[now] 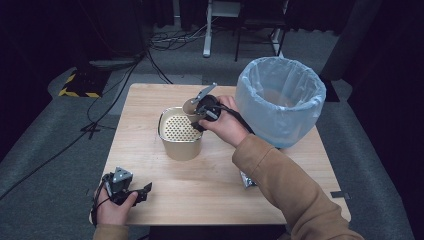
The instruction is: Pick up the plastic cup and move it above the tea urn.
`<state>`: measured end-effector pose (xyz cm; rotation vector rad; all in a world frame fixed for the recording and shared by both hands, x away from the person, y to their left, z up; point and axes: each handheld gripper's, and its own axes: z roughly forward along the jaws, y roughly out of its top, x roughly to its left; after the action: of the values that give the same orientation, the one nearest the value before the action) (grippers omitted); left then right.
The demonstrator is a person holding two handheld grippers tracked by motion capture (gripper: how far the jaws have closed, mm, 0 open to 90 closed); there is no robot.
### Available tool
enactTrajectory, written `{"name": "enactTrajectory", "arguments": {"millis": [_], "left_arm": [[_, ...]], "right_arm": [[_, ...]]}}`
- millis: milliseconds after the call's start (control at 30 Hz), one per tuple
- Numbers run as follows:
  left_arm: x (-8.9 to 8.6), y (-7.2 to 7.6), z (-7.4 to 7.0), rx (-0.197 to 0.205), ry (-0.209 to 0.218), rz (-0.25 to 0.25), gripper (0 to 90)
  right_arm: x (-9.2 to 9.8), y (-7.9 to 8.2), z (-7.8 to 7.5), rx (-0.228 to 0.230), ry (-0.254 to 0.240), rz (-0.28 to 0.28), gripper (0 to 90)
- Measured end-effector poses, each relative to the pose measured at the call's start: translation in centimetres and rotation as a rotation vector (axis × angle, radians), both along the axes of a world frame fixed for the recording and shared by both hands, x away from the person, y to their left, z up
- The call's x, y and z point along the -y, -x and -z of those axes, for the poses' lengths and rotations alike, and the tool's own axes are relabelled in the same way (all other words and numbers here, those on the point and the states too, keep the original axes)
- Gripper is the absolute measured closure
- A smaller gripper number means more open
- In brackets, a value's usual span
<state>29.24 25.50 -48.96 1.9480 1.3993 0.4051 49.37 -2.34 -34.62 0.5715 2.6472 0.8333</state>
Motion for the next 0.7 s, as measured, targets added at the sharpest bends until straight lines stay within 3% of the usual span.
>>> {"name": "enactTrajectory", "arguments": {"millis": [200, 233, 267, 300, 333, 367, 433, 700], "left_arm": [[0.1, 0.0, 0.0, 0.0, -0.001, -0.002, 20.4], [0.2, -0.1, 0.0, 0.009, -0.004, 0.002, 20.3], [0.2, -0.1, 0.0, 0.009, -0.004, 0.002, 20.4], [0.2, 0.0, -0.1, 0.005, -0.005, 0.003, 20.5], [0.3, 0.0, -0.3, 0.011, -0.005, -0.001, 20.5], [0.5, 0.0, -1.0, 0.039, -0.004, 0.001, 21.7], [0.6, 0.0, -1.6, 0.054, -0.003, 0.002, 21.9], [2.7, -2.4, -6.5, 0.169, -0.022, 0.075, 21.9]], "right_arm": [[0.3, 1.0, -0.9, -0.061, -0.009, -0.036, 32.8], [0.3, 1.2, -1.0, -0.089, -0.011, -0.053, 32.8], [0.3, 1.2, -1.0, -0.089, -0.011, -0.053, 32.8], [0.1, 1.3, -0.8, -0.131, -0.014, -0.064, 32.8], [0.1, 1.3, -0.8, -0.131, -0.014, -0.064, 32.8], [-0.1, 1.4, -0.6, -0.149, -0.023, -0.071, 32.9], [-0.3, 1.5, -0.6, -0.172, -0.026, -0.069, 32.8], [-0.3, 1.1, -0.9, -0.193, -0.07, -0.08, 32.8]]}}
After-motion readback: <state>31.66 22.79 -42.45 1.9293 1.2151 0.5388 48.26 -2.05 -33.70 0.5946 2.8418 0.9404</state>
